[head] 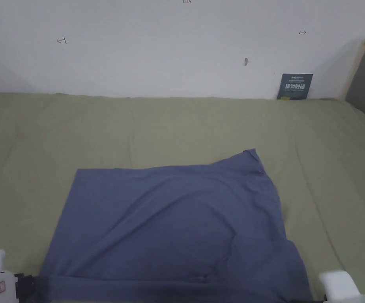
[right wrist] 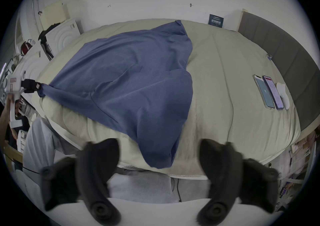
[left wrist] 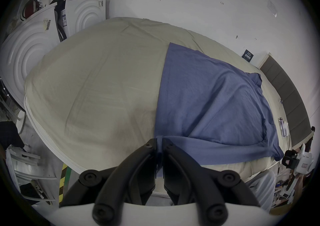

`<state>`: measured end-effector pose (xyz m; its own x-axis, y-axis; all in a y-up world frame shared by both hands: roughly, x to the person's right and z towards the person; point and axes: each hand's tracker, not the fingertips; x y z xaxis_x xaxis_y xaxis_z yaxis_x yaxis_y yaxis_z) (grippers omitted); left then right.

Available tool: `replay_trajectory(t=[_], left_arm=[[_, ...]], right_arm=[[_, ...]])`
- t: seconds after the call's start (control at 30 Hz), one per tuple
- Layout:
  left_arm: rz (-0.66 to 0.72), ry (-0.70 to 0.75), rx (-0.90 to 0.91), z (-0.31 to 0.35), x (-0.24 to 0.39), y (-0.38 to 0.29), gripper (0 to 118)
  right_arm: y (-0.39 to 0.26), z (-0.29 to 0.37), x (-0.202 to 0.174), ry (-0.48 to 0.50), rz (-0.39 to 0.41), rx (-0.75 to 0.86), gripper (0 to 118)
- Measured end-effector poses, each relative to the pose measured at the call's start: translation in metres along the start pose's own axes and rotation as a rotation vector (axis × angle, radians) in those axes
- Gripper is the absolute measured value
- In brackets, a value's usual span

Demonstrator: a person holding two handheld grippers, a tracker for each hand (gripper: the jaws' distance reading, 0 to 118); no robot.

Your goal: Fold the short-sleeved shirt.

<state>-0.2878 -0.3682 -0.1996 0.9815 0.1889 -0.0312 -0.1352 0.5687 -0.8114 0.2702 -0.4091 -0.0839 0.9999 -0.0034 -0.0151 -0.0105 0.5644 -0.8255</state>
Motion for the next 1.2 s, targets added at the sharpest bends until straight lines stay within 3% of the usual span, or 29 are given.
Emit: replay_trajectory(t=[0.03, 0.1, 0.17, 0.57, 0.9, 1.2], left_arm=[[-0.001, 0.001, 0.0, -0.002, -0.002, 0.0, 7], [-0.005, -0.001, -0.004, -0.004, -0.004, 0.003, 7], [-0.015, 0.002, -0.004, -0.005, -0.005, 0.003, 7], [-0.066, 0.01, 0.023, -0.016, -0.002, 0.028, 7], [-0.155, 0.031, 0.06, -0.054, 0.024, 0.099, 7], [-0.176, 0.054, 0.013, -0.128, 0.039, 0.154, 7]], right_arm=[[0.001, -0.004, 0.002, -0.008, 0.004, 0.001, 56], [0.002, -0.002, 0.003, -0.022, 0.003, 0.009, 2], [0.006, 0.0, 0.012, 0.009, -0.054, 0.005, 2], [0.045, 0.02, 0.02, -0.006, -0.104, 0.11, 2], [0.134, -0.018, 0.022, -0.059, -0.05, 0.133, 2], [0.211, -0.101, 0.033, -0.084, -0.024, 0.038, 2]])
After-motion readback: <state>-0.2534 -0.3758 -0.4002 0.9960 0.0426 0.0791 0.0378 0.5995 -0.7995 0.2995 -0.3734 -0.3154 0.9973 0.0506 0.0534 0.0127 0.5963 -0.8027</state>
